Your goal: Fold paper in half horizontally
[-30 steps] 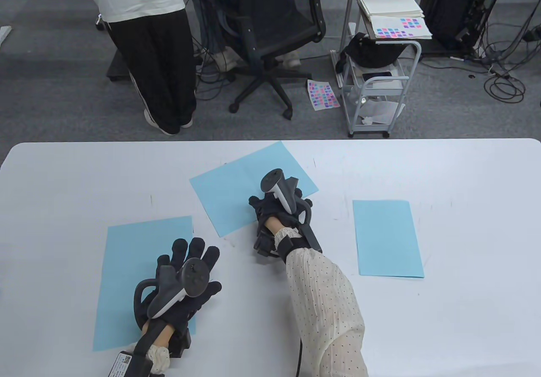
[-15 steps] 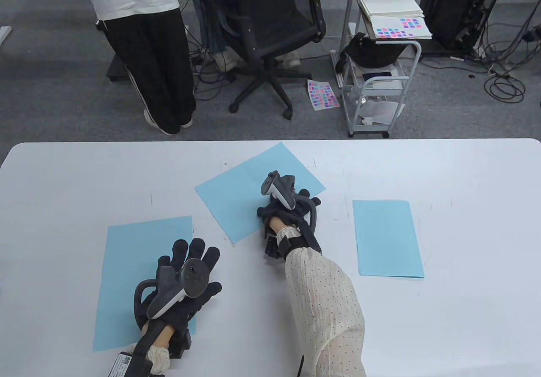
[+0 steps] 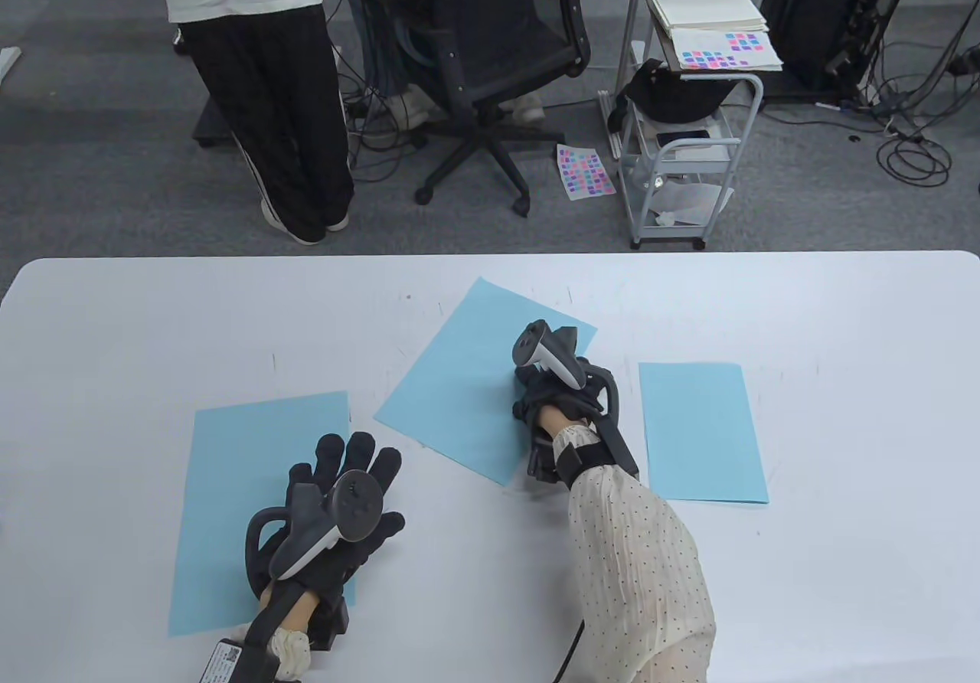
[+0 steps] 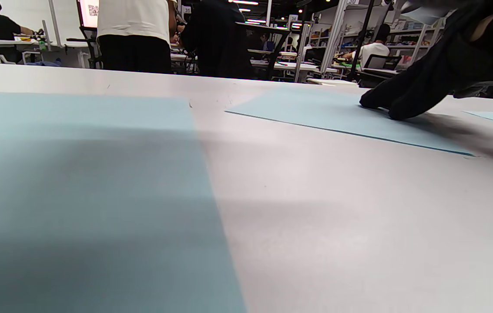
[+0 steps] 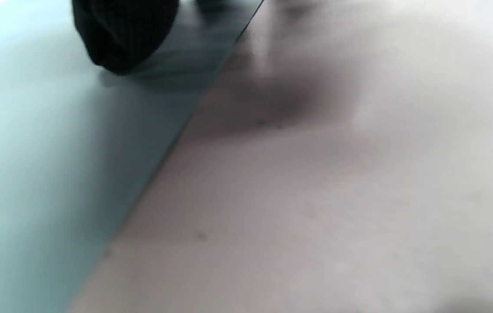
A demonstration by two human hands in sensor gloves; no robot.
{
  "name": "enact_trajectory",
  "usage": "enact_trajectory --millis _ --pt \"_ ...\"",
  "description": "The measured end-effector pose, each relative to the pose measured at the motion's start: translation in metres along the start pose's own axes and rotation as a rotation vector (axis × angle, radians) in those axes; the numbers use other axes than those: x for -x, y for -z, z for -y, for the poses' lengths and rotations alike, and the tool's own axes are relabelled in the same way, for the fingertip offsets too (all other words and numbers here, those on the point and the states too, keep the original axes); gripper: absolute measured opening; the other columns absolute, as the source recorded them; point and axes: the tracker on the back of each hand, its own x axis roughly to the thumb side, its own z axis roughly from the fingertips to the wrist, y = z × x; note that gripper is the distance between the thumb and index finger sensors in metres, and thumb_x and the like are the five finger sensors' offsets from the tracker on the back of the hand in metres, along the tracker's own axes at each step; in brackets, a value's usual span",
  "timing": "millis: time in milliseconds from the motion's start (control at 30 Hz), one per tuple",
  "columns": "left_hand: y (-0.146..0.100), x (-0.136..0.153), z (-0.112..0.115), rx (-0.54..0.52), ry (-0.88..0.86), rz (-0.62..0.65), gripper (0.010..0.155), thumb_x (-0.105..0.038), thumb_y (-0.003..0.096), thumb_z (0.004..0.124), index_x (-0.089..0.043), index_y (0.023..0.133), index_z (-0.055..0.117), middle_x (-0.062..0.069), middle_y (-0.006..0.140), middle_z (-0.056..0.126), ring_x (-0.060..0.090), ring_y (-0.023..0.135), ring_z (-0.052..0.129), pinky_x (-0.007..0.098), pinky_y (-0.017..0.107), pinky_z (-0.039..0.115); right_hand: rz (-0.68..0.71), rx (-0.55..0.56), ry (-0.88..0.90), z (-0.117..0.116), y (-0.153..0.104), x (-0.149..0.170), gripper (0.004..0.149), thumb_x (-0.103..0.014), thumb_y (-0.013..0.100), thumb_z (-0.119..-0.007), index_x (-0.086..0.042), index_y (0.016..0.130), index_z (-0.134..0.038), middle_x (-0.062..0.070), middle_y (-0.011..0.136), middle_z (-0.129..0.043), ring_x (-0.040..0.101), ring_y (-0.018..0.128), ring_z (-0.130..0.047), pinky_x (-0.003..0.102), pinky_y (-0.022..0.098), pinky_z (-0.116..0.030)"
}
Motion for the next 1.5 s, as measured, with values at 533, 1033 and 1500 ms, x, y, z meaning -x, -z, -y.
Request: enact_trajectory --millis 533,1033,1500 --pt "-0.001 -0.007 0.003 0.022 -0.023 0.020 0.077 -0.063 0.0355 0.065 -0.058 0.102 0.026 -0.020 0.119 0.015 0.020 0.115 0.013 0.055 0.088 0.030 0.221 -0.063 -0.094 -0.014 -0.032 0.025 0.068 -0.026 0.043 -0.078 -0.048 0.098 -0.045 -0.017 0.115 -0.026 0.031 0.107 -0.012 0.065 0.074 -0.013" --pt "-0.003 -0.011 0.003 0.019 0.004 0.027 0.077 -0.063 0.0354 0.065 -0.058 0.102 0.026 -0.020 0.119 0.015 0.020 0.115 0.013 0.055 0.088 0.030 0.283 -0.066 -0.148 -0.034 -0.069 0.037 0.069 -0.026 0.044 -0.078 -0.048 0.100 -0.043 -0.017 0.117 -0.025 0.031 0.109 -0.016 0.065 0.073 -0.013" --pt "-0.003 -0.015 0.006 0.036 0.000 0.048 0.077 -0.063 0.0355 0.065 -0.058 0.102 0.026 -0.020 0.119 0.015 0.020 0.115 0.013 0.055 0.088 0.030 0.357 0.028 -0.027 -0.032 -0.132 0.075 0.067 -0.036 0.048 -0.073 -0.042 0.104 -0.038 -0.013 0.118 -0.020 0.033 0.108 -0.009 0.066 0.072 -0.010"
